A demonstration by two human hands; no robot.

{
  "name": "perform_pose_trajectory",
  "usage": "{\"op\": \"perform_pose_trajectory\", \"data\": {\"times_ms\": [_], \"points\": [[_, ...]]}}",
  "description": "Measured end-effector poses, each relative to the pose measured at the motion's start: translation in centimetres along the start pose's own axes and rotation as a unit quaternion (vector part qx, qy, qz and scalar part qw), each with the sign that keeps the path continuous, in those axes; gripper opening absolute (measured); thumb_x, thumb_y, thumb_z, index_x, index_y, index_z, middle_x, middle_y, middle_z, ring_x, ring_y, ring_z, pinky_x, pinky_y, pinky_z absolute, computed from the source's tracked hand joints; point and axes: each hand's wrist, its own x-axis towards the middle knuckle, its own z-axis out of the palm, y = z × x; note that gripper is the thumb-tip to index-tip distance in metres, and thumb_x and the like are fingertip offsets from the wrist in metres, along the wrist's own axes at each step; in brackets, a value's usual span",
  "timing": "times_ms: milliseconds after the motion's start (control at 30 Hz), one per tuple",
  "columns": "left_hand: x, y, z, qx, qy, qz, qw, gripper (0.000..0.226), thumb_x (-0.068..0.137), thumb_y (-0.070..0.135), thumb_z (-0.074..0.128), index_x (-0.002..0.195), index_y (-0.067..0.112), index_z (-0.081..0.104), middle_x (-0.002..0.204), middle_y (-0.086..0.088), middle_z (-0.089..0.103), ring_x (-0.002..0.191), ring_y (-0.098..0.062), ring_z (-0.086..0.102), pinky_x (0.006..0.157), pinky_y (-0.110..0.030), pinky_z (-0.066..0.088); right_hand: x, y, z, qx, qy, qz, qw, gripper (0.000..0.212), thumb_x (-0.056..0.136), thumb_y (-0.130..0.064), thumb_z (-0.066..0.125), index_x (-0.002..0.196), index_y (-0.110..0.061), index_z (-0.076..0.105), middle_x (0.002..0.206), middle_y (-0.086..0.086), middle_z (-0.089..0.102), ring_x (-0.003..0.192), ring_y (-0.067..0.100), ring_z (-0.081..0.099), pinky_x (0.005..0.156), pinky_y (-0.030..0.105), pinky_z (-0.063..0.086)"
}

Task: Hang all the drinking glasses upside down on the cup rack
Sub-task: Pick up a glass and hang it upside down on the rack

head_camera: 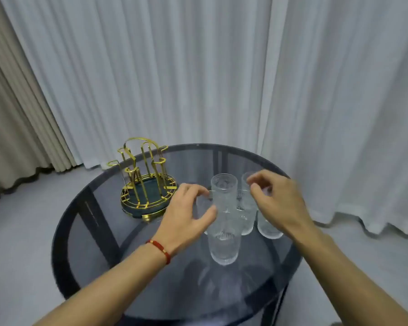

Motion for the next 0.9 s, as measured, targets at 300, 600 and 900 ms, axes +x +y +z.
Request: {"op": "perform_pose_trajectory", "data": {"times_ms": [300, 600, 900], "points": [[-1.6, -1.1, 2.0, -0.093, -0.007, -0.183, 0.979, 0.054, 0.082, 0.008, 0.07, 0.128, 0.025, 0.046, 0.126, -0.001, 0.045, 0.113, -0.012, 0.052, 0.097, -0.031, 0.05, -7.7, 0.6, 4.1, -0.028, -0.235, 0.157, 0.959, 0.095, 0.067, -0.078, 0.068, 0.146, -0.031, 0.042, 0.146, -0.013, 0.053, 0.131, 0.017, 0.059, 0.1, 0.041, 0.052], [-4.9, -1.6, 3.1, -0.15, -0.092, -0.124, 0.977, 0.081, 0.075, 0.042, 0.077, 0.144, 0.045, 0.034, 0.133, 0.017, 0.05, 0.122, 0.006, 0.048, 0.093, -0.019, 0.052, -7.6, 0.4, 6.2, 0.001, -0.225, 0.126, 0.966, 0.066, 0.065, -0.066, 0.074, 0.116, -0.03, 0.054, 0.112, -0.009, 0.073, 0.104, 0.019, 0.07, 0.088, 0.044, 0.059], [-4.4, -1.7, -2.4, -0.224, 0.056, -0.166, 0.959, 0.07, 0.059, 0.049, 0.087, 0.122, 0.029, 0.065, 0.109, 0.009, 0.074, 0.104, 0.0, 0.068, 0.095, -0.026, 0.055, -7.0, -2.9, 7.0, 0.205, -0.209, 0.04, 0.955, 0.052, 0.08, -0.049, 0.081, 0.129, -0.045, 0.064, 0.127, -0.016, 0.071, 0.117, 0.0, 0.068, 0.096, 0.025, 0.055]]}}
